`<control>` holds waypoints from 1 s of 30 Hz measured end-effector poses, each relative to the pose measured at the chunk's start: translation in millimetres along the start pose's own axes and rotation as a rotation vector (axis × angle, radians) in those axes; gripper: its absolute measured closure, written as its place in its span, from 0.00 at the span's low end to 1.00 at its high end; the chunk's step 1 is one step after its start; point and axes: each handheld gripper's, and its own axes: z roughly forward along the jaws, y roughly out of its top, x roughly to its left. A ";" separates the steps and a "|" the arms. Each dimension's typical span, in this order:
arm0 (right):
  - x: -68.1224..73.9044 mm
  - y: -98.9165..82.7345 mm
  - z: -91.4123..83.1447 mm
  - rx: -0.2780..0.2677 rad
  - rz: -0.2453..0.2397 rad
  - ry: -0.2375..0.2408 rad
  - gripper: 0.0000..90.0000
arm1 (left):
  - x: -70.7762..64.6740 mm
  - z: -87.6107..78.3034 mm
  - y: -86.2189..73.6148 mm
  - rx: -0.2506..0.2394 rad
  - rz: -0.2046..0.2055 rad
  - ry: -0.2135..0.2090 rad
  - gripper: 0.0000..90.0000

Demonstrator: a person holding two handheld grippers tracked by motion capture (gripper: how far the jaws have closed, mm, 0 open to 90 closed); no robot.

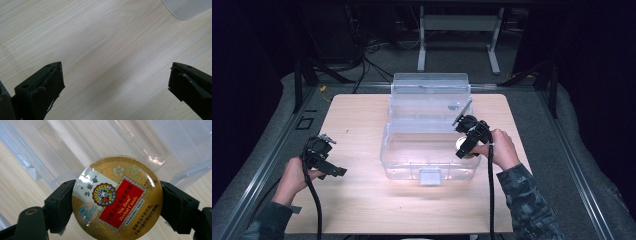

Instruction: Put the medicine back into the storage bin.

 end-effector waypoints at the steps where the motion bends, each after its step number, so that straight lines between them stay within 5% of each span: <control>1: -0.4 0.3 1.6 -0.001 0.004 0.014 0.22 | -0.1 0.2 0.1 0.000 0.000 0.001 0.00; 9: -2.0 -0.4 17.0 0.025 0.021 0.032 0.22 | -2.2 3.6 0.9 0.000 0.011 -0.015 0.00; 13: -6.3 -2.9 23.9 0.015 0.037 0.088 0.22 | -1.6 3.7 -0.4 -0.003 0.003 -0.014 0.00; 15: -7.4 -2.9 24.7 0.024 0.043 0.064 0.22 | -1.8 3.9 -2.3 -0.005 -0.001 -0.020 0.00; 30: -8.8 -5.9 41.0 0.060 0.049 0.085 0.22 | -1.9 7.3 -1.1 0.007 -0.002 -0.015 0.00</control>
